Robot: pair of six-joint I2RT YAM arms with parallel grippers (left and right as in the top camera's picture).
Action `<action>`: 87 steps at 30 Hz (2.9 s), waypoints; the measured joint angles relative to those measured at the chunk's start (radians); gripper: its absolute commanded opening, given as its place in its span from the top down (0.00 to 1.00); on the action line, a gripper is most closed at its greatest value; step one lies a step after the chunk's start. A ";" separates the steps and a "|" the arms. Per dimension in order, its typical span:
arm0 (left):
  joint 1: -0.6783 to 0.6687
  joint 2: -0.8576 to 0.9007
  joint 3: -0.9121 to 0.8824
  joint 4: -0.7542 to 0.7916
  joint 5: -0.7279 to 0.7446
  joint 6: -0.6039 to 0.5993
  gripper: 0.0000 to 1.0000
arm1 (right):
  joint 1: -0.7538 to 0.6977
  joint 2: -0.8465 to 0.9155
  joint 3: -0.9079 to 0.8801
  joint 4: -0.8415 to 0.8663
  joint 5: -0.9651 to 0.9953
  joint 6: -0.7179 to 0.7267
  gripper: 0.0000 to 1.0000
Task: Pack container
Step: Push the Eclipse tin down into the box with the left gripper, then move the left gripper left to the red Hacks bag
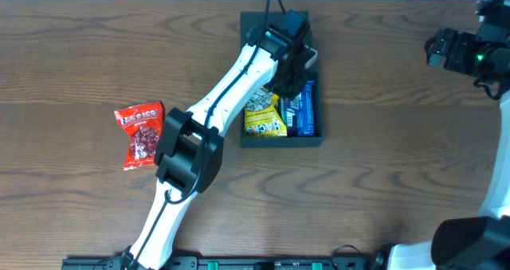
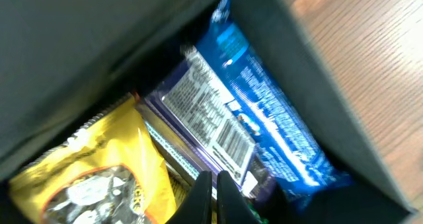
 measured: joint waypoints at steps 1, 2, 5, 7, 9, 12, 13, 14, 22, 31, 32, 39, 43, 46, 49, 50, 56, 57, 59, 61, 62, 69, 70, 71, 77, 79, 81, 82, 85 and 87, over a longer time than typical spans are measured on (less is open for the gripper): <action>0.000 -0.007 0.004 0.001 0.000 0.000 0.94 | 0.000 0.000 0.000 0.000 0.000 0.000 0.01; 0.000 -0.011 0.006 0.002 0.001 0.000 0.94 | 0.000 0.000 0.000 0.000 0.000 0.000 0.01; 0.000 -0.014 0.006 0.003 0.005 0.000 0.94 | 0.000 0.000 0.000 -0.001 0.000 0.000 0.01; 0.000 -0.014 0.006 0.008 0.009 -0.002 0.94 | 0.000 0.000 0.000 -0.001 0.000 0.000 0.01; 0.000 -0.014 0.006 0.018 0.014 -0.002 0.94 | 0.000 0.000 0.000 -0.001 0.000 0.000 0.01; 0.000 -0.014 0.002 0.025 0.022 -0.003 0.94 | 0.000 0.000 0.000 -0.001 0.000 0.000 0.01; 0.000 -0.014 0.001 0.027 0.025 -0.003 0.94 | 0.000 0.000 0.000 -0.001 0.000 0.000 0.01; 0.000 -0.014 0.000 0.032 0.028 -0.003 0.94 | 0.000 0.000 0.000 -0.001 0.000 0.000 0.01; 0.000 -0.014 -0.049 0.059 0.031 -0.001 0.94 | 0.000 0.000 0.000 -0.006 0.000 0.000 0.01; 0.000 -0.013 -0.106 0.056 -0.004 0.000 0.94 | 0.000 0.000 0.000 -0.029 0.000 0.000 0.00; 0.000 -0.013 -0.106 0.056 -0.011 0.001 0.94 | 0.000 0.000 0.000 -0.031 0.000 0.000 0.01; -0.001 -0.014 -0.106 0.056 -0.034 -0.003 0.94 | 0.000 0.000 0.000 -0.045 0.000 0.000 0.01; -0.010 -0.014 -0.106 0.068 -0.025 -0.003 0.94 | 0.000 0.000 0.000 -0.045 0.000 0.000 0.01; -0.024 -0.014 -0.106 0.081 -0.003 -0.003 0.94 | 0.000 0.000 0.000 -0.045 0.000 0.000 0.01; -0.043 -0.014 -0.106 0.084 0.004 -0.002 0.94 | 0.000 0.000 0.000 -0.045 0.000 0.000 0.01; -0.050 -0.014 -0.106 0.084 0.007 -0.002 0.94 | 0.000 0.000 0.000 -0.045 0.000 0.000 0.01; -0.054 -0.014 -0.106 0.084 0.014 -0.003 0.94 | 0.000 0.000 0.000 -0.045 0.000 -0.006 0.01; -0.054 -0.014 -0.106 0.084 0.008 -0.002 0.94 | 0.000 0.000 0.000 -0.045 0.000 -0.008 0.01; -0.055 -0.014 -0.106 0.084 -0.010 -0.002 0.94 | 0.000 0.000 0.000 -0.045 0.000 -0.008 0.01; -0.055 -0.014 -0.106 0.084 -0.027 -0.002 0.94 | 0.000 0.000 0.000 -0.045 0.000 -0.008 0.01; -0.055 -0.014 -0.106 0.085 -0.032 -0.002 0.94 | 0.000 0.000 0.000 -0.045 0.000 -0.009 0.01; -0.055 -0.011 -0.106 0.090 -0.059 -0.003 0.94 | 0.000 0.000 0.000 -0.044 0.000 -0.012 0.01; -0.055 -0.010 -0.106 0.090 -0.066 -0.003 0.94 | 0.000 0.000 0.000 -0.045 0.000 -0.012 0.01; -0.055 -0.007 -0.106 0.091 -0.080 -0.004 0.94 | 0.000 0.000 0.000 -0.044 0.000 -0.012 0.01; -0.056 0.000 -0.106 0.091 -0.129 -0.007 0.94 | 0.000 0.000 0.000 -0.044 0.000 -0.016 0.01; -0.056 0.000 -0.106 0.091 -0.135 -0.008 0.94 | 0.000 0.000 0.000 -0.044 0.000 -0.016 0.01; -0.056 0.000 -0.106 0.091 -0.138 -0.013 0.94 | 0.000 0.000 0.000 -0.044 0.000 -0.016 0.01; -0.056 0.001 -0.105 0.090 -0.138 -0.018 0.94 | 0.000 0.000 0.000 -0.044 0.000 -0.016 0.01; -0.056 0.002 -0.105 0.091 -0.138 -0.031 0.94 | 0.000 0.000 0.000 -0.045 0.000 -0.016 0.01; -0.056 0.002 -0.105 0.091 -0.138 -0.034 0.94 | 0.000 0.000 0.000 -0.044 0.000 -0.016 0.01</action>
